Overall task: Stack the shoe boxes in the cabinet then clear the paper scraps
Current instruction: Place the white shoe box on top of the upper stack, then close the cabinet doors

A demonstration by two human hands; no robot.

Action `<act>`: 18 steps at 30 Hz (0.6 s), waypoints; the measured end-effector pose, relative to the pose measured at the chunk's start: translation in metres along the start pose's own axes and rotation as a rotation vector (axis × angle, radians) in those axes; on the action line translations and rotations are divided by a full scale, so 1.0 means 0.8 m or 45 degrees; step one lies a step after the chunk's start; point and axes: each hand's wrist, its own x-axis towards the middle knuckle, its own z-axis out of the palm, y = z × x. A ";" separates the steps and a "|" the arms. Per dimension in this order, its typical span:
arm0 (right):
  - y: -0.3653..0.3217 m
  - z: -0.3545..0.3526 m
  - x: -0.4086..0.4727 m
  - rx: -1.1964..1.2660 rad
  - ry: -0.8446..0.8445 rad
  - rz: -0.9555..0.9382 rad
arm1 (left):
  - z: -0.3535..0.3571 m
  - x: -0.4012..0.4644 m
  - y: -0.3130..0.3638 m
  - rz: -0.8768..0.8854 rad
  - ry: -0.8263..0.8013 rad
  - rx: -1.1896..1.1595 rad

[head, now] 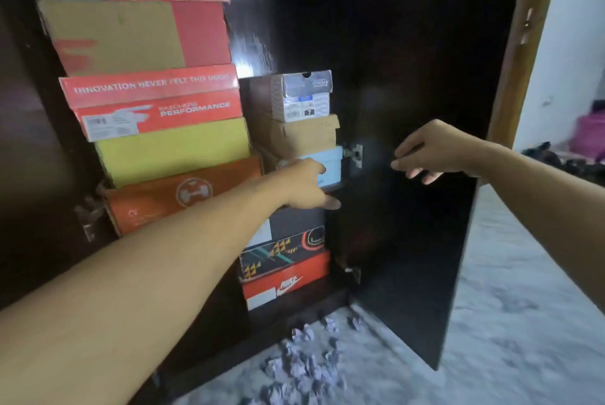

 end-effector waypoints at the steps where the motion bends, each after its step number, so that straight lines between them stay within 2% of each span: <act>1: 0.015 0.006 -0.006 0.006 0.010 0.032 | 0.014 0.002 0.008 0.016 -0.028 -0.009; 5: 0.072 0.024 -0.028 -0.079 0.134 0.157 | 0.065 0.008 0.040 0.076 -0.121 -0.059; 9: 0.116 0.026 -0.044 -0.176 0.671 0.384 | 0.108 0.015 0.070 0.117 -0.118 -0.091; 11: 0.130 0.024 -0.043 -0.144 0.818 0.467 | 0.131 0.020 0.082 0.126 -0.095 -0.118; 15: 0.155 0.032 -0.018 0.032 0.669 0.431 | 0.177 0.031 0.103 0.122 -0.037 -0.200; 18: 0.176 0.044 -0.001 0.079 0.731 0.396 | 0.212 0.044 0.113 0.127 0.001 -0.239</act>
